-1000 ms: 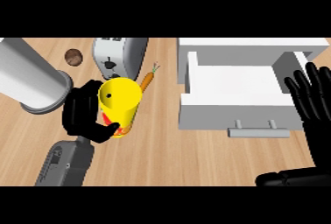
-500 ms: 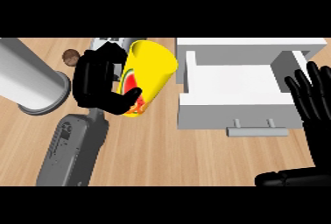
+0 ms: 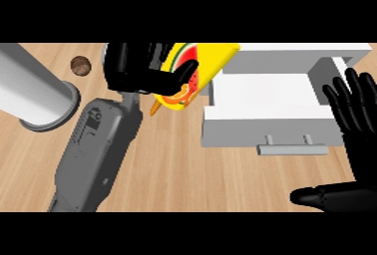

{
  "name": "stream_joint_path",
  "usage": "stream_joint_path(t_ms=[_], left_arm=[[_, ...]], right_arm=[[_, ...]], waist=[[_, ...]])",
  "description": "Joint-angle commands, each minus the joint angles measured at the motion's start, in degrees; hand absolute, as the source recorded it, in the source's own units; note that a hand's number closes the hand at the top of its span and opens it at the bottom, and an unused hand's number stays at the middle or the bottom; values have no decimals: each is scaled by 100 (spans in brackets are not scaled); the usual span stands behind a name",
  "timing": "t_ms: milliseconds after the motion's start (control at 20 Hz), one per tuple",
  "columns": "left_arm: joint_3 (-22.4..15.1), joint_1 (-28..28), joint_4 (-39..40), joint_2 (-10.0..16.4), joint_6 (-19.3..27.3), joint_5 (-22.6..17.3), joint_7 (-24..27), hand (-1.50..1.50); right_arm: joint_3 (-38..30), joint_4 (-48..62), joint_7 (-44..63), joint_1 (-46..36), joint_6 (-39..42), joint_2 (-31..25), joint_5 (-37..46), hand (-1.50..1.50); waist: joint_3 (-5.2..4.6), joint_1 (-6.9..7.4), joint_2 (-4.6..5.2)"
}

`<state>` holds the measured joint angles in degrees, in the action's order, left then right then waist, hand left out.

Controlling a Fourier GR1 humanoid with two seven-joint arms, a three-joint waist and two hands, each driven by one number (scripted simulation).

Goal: Pick up the cup, place it into the drawer and close the drawer

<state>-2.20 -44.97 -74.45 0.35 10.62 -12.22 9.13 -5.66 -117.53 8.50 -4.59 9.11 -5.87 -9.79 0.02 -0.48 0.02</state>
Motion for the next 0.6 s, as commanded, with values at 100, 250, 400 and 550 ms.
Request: stream_joint_path(t_ms=[100, 250, 400, 550], left_arm=[[-43, -850, 707, -34, 295, 172, -271, 150], [-72, -1414, 1474, -34, 451, 65, -152, 150], [-90, -1398, 1858, -35, 343, 82, 15, 150], [-559, -1956, 2560, -35, 855, -577, 322, 150]], right_arm=[[27, 193, -7, -214, -101, 26, 125, -150], [248, -389, 210, 148, -121, 74, 242, -150], [3, -406, 330, 79, -12, -38, -138, -150], [141, 137, 102, -350, -108, 47, 141, -150]], waist=[[0, -3, 3], [-1, -66, 6], [0, -40, 7], [0, -105, 30]])
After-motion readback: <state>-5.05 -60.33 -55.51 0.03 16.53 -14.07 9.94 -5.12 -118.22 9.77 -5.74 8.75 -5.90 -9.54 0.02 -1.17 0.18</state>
